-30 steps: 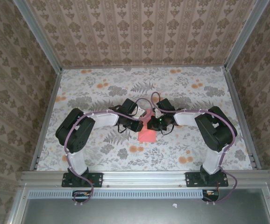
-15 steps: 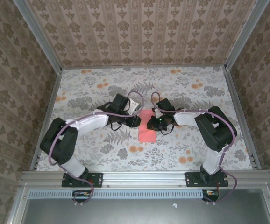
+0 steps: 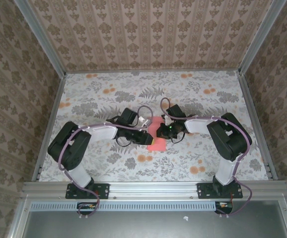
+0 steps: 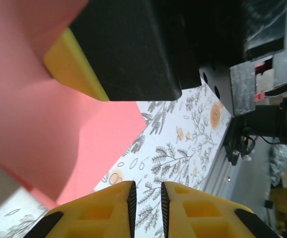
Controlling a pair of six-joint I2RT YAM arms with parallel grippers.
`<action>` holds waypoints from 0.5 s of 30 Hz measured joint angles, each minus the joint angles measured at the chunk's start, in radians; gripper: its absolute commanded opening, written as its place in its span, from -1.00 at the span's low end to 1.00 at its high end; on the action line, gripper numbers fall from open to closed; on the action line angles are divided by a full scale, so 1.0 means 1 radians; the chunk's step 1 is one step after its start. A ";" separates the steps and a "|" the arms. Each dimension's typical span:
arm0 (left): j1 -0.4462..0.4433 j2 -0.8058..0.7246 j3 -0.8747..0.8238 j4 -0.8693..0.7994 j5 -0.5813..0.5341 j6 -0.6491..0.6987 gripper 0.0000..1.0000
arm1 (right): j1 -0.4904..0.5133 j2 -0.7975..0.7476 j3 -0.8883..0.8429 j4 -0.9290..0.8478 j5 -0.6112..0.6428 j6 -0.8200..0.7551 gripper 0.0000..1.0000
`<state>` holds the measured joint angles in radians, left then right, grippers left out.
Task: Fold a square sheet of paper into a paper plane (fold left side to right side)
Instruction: Fold the triangle a second time at the center of the table.
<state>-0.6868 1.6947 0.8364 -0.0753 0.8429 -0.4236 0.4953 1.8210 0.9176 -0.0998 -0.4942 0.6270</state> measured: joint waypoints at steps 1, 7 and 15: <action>-0.006 0.017 0.003 0.002 0.011 -0.001 -0.54 | 0.000 0.000 0.001 -0.002 0.000 0.000 -0.83; -0.033 0.092 0.021 -0.006 0.005 0.001 -0.54 | 0.000 0.001 0.004 -0.006 0.000 -0.003 -0.83; -0.032 0.098 0.021 -0.007 -0.034 0.008 -0.54 | 0.000 0.001 0.006 -0.013 0.000 -0.014 -0.83</action>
<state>-0.7193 1.7924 0.8577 -0.0826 0.8093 -0.4160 0.4953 1.8217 0.9241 -0.1127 -0.4938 0.6132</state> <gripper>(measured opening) 0.233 0.088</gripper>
